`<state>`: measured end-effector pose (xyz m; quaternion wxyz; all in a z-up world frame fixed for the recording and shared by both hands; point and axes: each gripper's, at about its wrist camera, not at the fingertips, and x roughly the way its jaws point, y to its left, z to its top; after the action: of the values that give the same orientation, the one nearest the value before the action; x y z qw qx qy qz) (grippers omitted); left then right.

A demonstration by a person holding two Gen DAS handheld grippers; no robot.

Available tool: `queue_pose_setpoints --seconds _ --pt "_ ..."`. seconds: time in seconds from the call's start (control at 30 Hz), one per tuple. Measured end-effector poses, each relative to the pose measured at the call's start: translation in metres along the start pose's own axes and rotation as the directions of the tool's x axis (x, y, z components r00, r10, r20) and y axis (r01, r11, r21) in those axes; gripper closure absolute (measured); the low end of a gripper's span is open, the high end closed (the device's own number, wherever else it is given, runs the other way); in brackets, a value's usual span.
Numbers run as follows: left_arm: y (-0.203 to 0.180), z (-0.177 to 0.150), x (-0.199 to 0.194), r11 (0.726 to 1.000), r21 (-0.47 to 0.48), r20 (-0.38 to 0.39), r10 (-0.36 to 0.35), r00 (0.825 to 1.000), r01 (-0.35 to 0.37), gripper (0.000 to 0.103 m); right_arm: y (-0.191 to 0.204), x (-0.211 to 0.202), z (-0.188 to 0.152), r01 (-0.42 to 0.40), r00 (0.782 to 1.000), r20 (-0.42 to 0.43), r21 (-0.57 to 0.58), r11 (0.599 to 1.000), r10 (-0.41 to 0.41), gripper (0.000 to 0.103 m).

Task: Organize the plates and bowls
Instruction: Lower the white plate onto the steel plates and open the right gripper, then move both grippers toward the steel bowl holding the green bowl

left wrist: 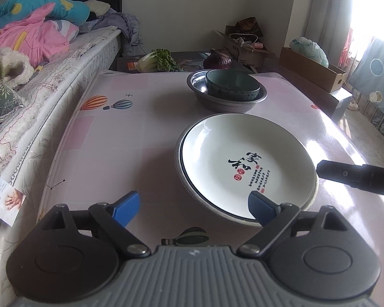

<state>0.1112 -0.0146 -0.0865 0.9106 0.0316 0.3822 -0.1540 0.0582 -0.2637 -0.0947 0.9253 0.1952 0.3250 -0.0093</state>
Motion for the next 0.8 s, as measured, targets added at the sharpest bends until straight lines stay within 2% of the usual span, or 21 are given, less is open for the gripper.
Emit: queue_pose_setpoints --seconds 0.23,0.37,0.53,0.8 --pt "0.001 0.004 -0.008 0.999 -0.009 0.018 0.035 0.999 -0.035 0.006 0.001 -0.006 -0.001 -0.002 1.000 0.006 0.003 1.000 0.002 0.030" --pt "-0.004 0.007 -0.012 0.995 0.015 0.034 0.095 0.995 -0.096 0.000 0.000 -0.009 0.000 -0.004 1.000 0.010 0.005 1.000 0.004 0.029" --pt "-0.009 0.011 -0.019 0.992 0.037 0.073 0.120 0.990 -0.123 0.000 -0.001 -0.009 0.000 -0.003 1.000 0.008 0.015 1.000 0.003 0.028" --pt "-0.016 0.014 -0.015 0.980 0.071 0.077 0.179 0.981 -0.185 0.000 -0.007 -0.009 0.000 0.000 1.000 0.008 0.029 1.000 0.000 0.028"
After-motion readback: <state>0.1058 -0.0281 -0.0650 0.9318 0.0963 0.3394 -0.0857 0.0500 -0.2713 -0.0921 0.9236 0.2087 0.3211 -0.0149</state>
